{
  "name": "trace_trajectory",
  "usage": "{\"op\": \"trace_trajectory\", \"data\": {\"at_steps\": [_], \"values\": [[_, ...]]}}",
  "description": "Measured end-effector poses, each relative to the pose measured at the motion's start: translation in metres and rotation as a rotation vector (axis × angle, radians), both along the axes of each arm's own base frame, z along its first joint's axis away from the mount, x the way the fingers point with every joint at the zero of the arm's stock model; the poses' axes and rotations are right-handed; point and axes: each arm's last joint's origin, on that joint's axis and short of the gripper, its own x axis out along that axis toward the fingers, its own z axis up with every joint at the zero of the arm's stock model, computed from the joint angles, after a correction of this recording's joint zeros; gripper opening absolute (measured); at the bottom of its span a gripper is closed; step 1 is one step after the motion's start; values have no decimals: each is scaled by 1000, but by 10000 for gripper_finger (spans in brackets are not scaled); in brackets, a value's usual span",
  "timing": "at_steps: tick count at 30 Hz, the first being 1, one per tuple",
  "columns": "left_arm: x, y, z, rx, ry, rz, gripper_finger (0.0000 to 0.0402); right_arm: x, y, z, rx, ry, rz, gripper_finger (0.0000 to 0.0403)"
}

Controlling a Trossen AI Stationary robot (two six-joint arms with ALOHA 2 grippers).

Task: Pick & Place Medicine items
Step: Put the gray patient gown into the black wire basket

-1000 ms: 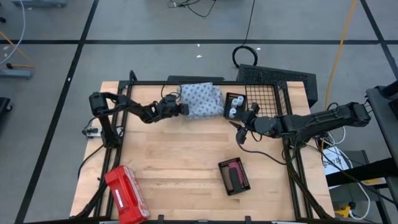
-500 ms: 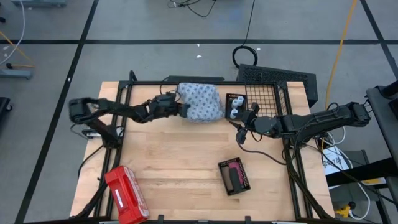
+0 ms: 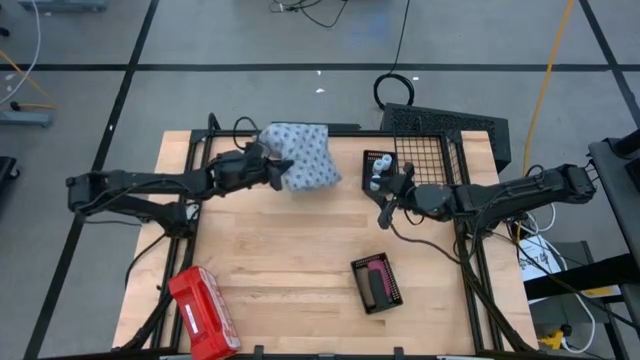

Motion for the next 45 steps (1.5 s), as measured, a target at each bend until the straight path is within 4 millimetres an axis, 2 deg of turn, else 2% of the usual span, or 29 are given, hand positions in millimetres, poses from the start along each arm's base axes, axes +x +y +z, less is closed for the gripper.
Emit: {"op": "trace_trajectory", "data": {"at_steps": [11,18,22,27,31,34,38,42,45], "values": [[-19,-26,49,133,-288,-132,8,24,3,-23,55,31,-16,162],[-33,-45,74,173,-482,-257,8,47,10,-44,56,96,224,161],[-37,-61,86,247,-602,-426,8,62,12,-54,52,45,248,162],[-44,-83,98,431,-730,-659,8,77,-1,-70,157,-14,190,154],[-48,-99,98,601,-759,-817,8,88,-19,-78,323,-119,201,141],[-50,-108,98,676,-775,-870,8,97,-27,-73,443,-293,356,136],[-54,-114,99,717,-781,-890,8,101,-36,-64,573,-499,687,152],[-64,-113,103,754,-782,-878,8,96,-32,-55,603,-657,914,199],[-69,-111,105,767,-756,-846,8,98,-20,-55,612,-642,942,245]]}}
